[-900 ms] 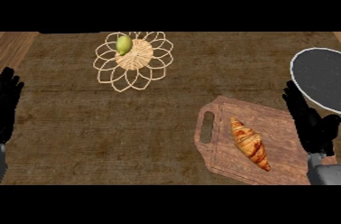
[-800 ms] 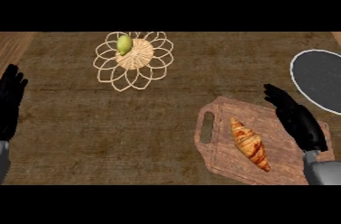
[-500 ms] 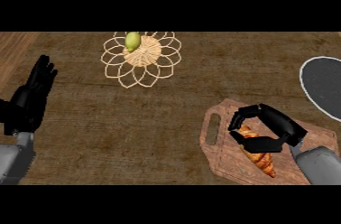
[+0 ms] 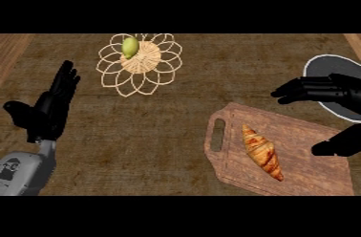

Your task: Pick the croissant from the cutting board and place it in the pan

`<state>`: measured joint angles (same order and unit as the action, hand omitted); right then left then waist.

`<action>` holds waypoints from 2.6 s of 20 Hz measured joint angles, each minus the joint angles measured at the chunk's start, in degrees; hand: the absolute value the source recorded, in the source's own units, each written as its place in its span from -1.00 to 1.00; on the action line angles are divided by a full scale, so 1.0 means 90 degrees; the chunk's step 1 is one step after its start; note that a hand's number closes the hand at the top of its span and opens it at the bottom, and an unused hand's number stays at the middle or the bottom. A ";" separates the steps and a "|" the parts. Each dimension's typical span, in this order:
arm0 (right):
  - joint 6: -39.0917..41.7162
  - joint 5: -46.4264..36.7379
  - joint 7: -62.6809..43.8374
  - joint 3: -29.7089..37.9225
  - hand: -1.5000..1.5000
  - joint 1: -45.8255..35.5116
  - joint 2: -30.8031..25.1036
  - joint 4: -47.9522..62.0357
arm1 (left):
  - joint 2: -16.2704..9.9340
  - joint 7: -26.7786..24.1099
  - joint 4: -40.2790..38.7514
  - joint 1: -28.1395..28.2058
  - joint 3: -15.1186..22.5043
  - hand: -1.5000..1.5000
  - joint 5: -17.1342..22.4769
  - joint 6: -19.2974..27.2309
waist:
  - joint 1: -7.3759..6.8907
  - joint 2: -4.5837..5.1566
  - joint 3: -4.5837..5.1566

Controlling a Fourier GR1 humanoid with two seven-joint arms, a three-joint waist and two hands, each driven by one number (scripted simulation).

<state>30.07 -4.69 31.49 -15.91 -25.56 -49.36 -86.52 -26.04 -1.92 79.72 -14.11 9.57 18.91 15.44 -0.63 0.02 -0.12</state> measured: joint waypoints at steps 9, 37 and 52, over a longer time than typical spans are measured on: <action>0.0919 -0.0629 -0.0799 -0.0245 -1.00 -0.1379 -0.1116 -0.0914 | 0.0183 0.0241 0.0157 -0.0054 0.0092 0.00 -0.0179 0.0134 | -0.0009 -0.0014 0.0022; 0.2822 -0.1669 -0.3861 -0.0942 -1.00 -0.0808 0.1343 -0.3080 | 0.0555 0.0466 0.0341 0.0115 -0.0518 0.00 -0.0792 -0.0293 | 0.0074 -0.0009 0.0014; 0.2513 -0.3759 -0.2730 -0.1418 -1.00 -0.0407 0.1379 -0.2179 | 0.0905 0.0521 0.0334 0.0117 -0.0750 0.00 -0.1110 -0.0522 | 0.0042 0.0001 0.0012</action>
<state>52.68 -38.52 6.92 -28.67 -29.22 -36.95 -106.13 -17.90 2.77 82.73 -13.06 2.82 8.92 10.74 -0.25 0.03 -0.01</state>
